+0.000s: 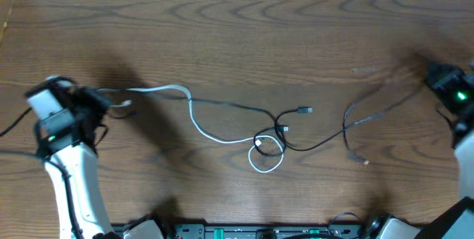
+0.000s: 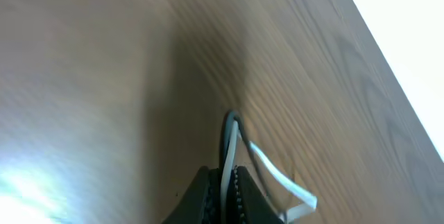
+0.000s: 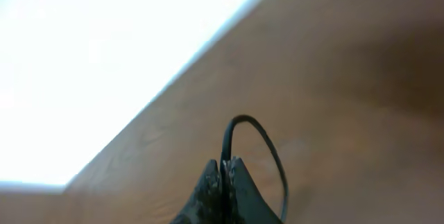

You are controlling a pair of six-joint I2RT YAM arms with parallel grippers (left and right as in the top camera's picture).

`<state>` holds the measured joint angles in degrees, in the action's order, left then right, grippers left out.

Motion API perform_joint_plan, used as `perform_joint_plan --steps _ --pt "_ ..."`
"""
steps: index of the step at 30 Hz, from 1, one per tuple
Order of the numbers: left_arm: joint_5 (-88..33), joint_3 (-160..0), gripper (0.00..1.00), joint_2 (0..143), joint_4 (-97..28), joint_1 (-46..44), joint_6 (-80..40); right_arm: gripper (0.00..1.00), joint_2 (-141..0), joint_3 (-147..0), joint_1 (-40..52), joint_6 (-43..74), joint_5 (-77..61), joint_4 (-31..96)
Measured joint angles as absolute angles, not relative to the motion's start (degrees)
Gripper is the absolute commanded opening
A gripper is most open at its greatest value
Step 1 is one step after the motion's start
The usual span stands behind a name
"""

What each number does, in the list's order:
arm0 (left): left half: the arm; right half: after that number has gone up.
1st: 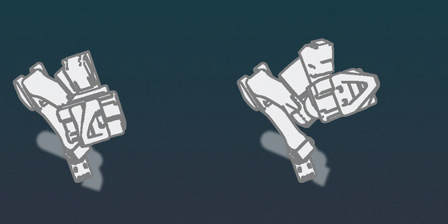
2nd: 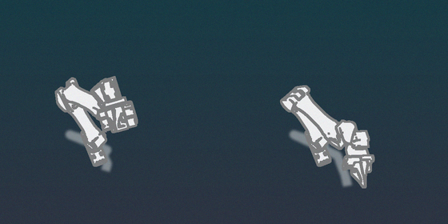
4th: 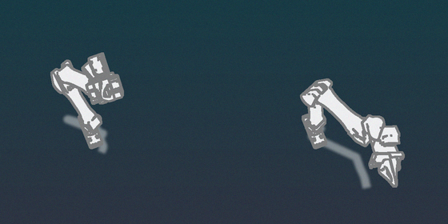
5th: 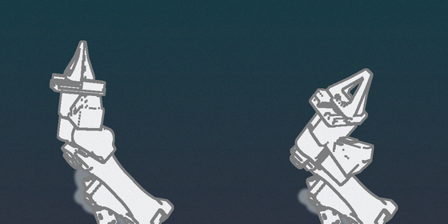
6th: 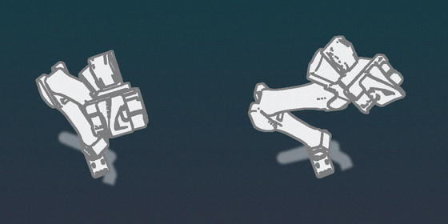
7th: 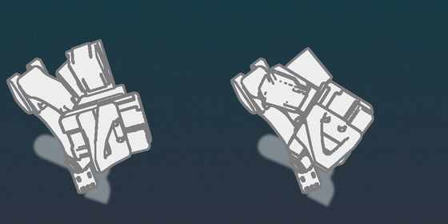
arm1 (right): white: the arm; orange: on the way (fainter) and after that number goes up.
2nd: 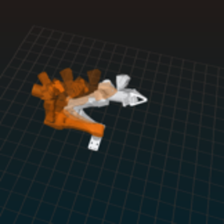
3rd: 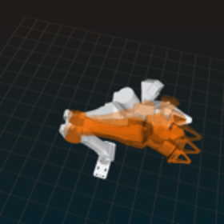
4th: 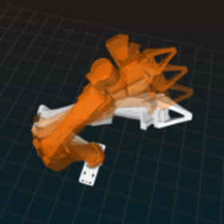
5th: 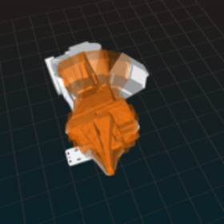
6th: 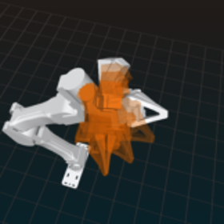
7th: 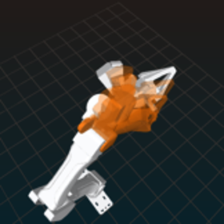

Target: Untangle cables

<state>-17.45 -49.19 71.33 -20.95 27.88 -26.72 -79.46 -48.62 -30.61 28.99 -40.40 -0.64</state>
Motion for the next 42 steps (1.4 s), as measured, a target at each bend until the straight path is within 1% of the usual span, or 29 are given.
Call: perform_joint_plan --steps 3,5,7,9,12,13,14,15,17,20,26,30,38,42 --pt "-20.6 -49.2 0.08 71.7 -21.6 22.1 -26.7 0.01 -79.5 -49.0 -25.2 28.4 -41.8 -6.4" --pt "-22.5 -49.2 0.07 71.9 -21.8 17.3 -26.5 0.01 -79.5 -49.3 -22.2 28.2 -42.3 -8.0" --pt "-23.9 -49.2 0.08 72.0 -22.0 11.9 -26.5 0.03 -79.5 -49.5 -19.9 28.1 -42.7 -8.1" --pt "-24.5 -49.2 0.08 72.0 -22.0 6.9 -26.5 0.01 -79.5 -49.6 -18.1 27.7 -43.0 -7.0" --pt "-25.1 -49.2 0.08 72.0 -21.8 -0.4 -26.5 0.01 -79.5 -49.7 -17.0 26.4 -43.0 -2.9" --pt "-25.3 -49.2 0.11 72.0 -21.7 -2.2 -26.5 0.01 -79.5 -49.7 -16.8 25.9 -43.0 -1.5" --pt "-25.4 -49.2 0.21 72.0 -21.7 -3.9 -26.5 0.01 -79.5 -49.7 -16.5 25.1 -42.8 0.6" --pt "-25.4 -49.2 0.29 72.0 -21.6 -5.6 -26.5 0.01 -79.5 -49.8 -16.4 24.8 -42.7 1.6" --pt "-25.4 -49.2 0.29 72.0 -21.6 -8.5 -26.4 0.01 -79.5 -49.8 -15.9 23.3 -42.2 4.6" --pt "-25.4 -49.2 0.29 72.0 -21.4 -10.5 -26.1 0.01 -79.5 -49.8 -15.2 21.7 -41.9 7.0" --pt "-25.4 -49.2 0.29 72.0 -22.0 -12.4 -26.1 0.01 -79.5 -49.8 -12.9 20.3 -41.5 6.0" --pt "-25.4 -49.2 0.29 72.1 -23.0 -13.7 -26.1 0.01 -79.5 -49.8 -10.1 20.0 -41.1 1.8" --pt "-25.4 -49.2 0.29 73.2 -24.0 -16.8 -26.1 0.01 -81.1 -49.9 -3.1 21.3 -38.5 -11.1" --pt "-25.2 -49.2 0.29 73.4 -24.4 -17.4 -26.1 0.01 -84.3 -50.0 -0.9 23.0 -37.2 -13.0"
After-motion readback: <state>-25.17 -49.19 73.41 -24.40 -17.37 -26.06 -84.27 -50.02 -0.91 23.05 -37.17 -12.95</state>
